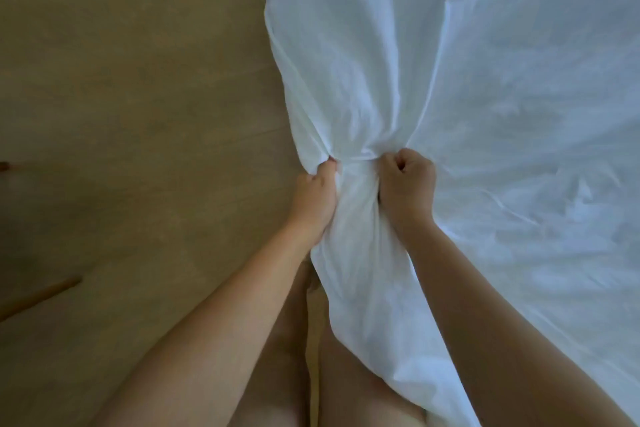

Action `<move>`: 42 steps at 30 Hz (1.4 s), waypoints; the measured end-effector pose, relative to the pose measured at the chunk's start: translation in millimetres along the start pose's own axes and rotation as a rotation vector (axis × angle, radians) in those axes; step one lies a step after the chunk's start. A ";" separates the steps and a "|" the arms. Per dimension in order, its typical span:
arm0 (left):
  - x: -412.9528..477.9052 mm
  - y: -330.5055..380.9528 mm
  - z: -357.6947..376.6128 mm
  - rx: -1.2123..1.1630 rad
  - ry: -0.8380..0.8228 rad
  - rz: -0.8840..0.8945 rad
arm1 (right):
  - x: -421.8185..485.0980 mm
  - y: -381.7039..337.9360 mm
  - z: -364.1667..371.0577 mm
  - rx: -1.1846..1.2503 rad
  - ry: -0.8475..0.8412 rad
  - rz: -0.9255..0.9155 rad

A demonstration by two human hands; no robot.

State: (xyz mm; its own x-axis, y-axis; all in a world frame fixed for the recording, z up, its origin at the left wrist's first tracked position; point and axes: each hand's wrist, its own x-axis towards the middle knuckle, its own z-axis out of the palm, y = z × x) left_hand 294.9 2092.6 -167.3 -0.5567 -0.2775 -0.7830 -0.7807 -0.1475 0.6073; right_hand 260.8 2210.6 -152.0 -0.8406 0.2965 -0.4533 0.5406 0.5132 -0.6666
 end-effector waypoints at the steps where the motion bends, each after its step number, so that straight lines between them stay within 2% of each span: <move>1: 7.9 -6.4 -6.7 0.026 0.057 -0.031 | -0.3 0.6 0.6 -0.001 0.001 -0.019; 3: 25.0 -20.4 -15.5 0.087 0.156 -0.124 | -9.0 12.8 -1.2 0.002 -0.004 0.005; 6: 42.6 -23.4 -10.1 0.135 0.157 -0.201 | -40.1 60.0 -14.6 -0.128 -0.009 0.105; 8: 37.4 -26.8 -9.4 0.066 0.016 -0.282 | -73.8 97.2 -24.5 -0.224 -0.019 0.105; 10: 12.5 -45.0 -18.0 -0.023 -0.216 -0.392 | -109.6 126.1 -33.0 -0.277 -0.008 0.078; 12: -18.2 -79.3 -23.0 0.058 -0.434 -0.502 | -141.7 148.4 -37.3 -0.391 0.002 0.065; 14: -47.1 -106.1 -8.4 0.135 -0.546 -0.556 | -168.5 167.6 -39.9 -0.495 -0.001 0.050; 15: -60.5 -115.1 4.4 0.160 -0.530 -0.517 | -178.8 174.0 -42.4 -0.524 0.014 0.063; 17: -79.4 -121.8 20.8 0.136 -0.395 -0.415 | -196.8 182.1 -49.5 -0.491 0.050 0.155; 20: -74.7 -116.1 -0.9 0.112 -0.225 -0.331 | -213.3 188.5 -57.7 -0.384 0.093 0.226; 23: -55.8 -112.4 -25.7 0.277 -0.078 -0.180 | -228.2 198.2 -59.3 -0.407 0.059 0.223; 25: -51.2 -120.6 -9.1 0.312 -0.018 -0.145 | -238.6 208.1 -60.4 -0.375 0.053 0.323; 27: -66.4 -136.7 10.5 0.232 -0.069 -0.226 | -257.2 224.0 -60.0 -0.348 0.049 0.371; 29: -92.1 -165.8 17.6 0.118 -0.274 -0.385 | -276.4 237.2 -60.9 -0.334 0.047 0.384; 31: -127.9 -199.5 17.9 0.179 -0.495 -0.525 | -293.9 249.3 -58.1 -0.234 0.102 0.372; 32: -145.9 -216.0 22.1 0.234 -0.546 -0.566 | -302.5 255.0 -57.6 -0.129 0.167 0.380; 34: -174.6 -242.3 43.0 0.262 -0.568 -0.580 | -319.4 267.2 -63.0 0.108 0.345 0.479; 37: -205.2 -274.7 78.4 0.132 -0.580 -0.603 | -353.6 300.7 -71.2 0.449 0.626 0.821; 39: -227.4 -295.0 95.1 0.126 -0.633 -0.625 | -380.5 330.0 -79.3 0.682 0.777 1.032; 41: -248.5 -315.3 101.9 0.145 -0.674 -0.652 | -402.3 359.1 -87.9 0.998 0.808 1.119; 42: -258.6 -323.9 102.6 0.137 -0.663 -0.656 | -408.0 372.3 -94.8 1.211 0.802 1.101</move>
State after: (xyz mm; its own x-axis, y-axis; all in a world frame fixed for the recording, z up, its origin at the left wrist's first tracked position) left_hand 662.5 2309.5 -175.4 -0.0096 0.4248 -0.9052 -0.9987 0.0419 0.0302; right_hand 801.7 2357.0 -159.1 0.2619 0.5167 -0.8151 0.2145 -0.8546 -0.4729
